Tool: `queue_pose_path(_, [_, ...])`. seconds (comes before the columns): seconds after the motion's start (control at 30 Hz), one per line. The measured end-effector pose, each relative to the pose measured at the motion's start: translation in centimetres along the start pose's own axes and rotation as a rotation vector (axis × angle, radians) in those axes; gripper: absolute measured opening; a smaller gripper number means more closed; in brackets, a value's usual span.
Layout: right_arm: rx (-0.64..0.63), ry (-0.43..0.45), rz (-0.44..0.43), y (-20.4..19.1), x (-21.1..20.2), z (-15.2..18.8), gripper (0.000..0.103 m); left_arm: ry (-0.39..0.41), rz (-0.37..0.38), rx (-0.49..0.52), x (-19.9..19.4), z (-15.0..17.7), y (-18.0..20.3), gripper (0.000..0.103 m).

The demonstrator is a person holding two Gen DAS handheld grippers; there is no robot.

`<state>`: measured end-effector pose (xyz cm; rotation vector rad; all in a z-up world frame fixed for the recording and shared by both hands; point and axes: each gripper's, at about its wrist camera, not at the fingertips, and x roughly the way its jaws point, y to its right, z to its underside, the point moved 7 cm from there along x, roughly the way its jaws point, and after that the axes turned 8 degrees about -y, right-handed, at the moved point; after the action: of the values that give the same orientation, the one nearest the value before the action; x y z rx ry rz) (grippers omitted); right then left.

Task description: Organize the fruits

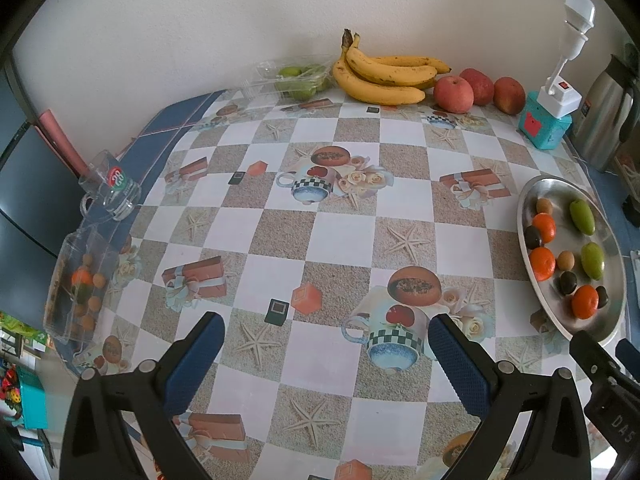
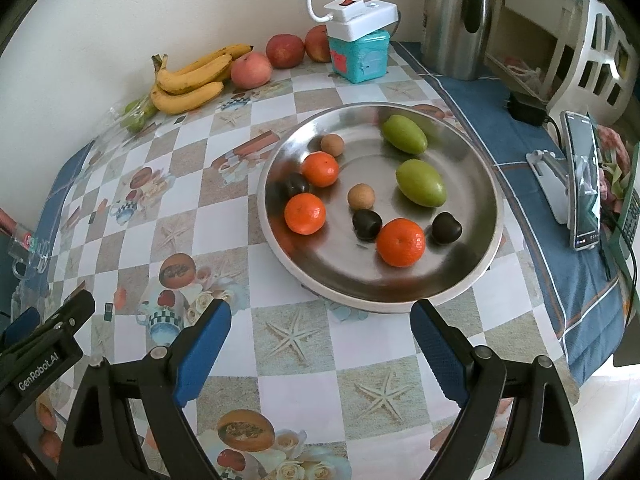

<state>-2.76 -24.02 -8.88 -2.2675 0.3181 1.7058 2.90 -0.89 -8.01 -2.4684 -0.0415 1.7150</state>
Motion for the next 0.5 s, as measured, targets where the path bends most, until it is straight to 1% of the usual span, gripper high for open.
queue_pose_path(0.5, [0.005, -0.002, 0.003, 0.14, 0.0, -0.01, 0.092, -0.007, 0.0, -0.005, 0.09, 0.1, -0.07, 0.103])
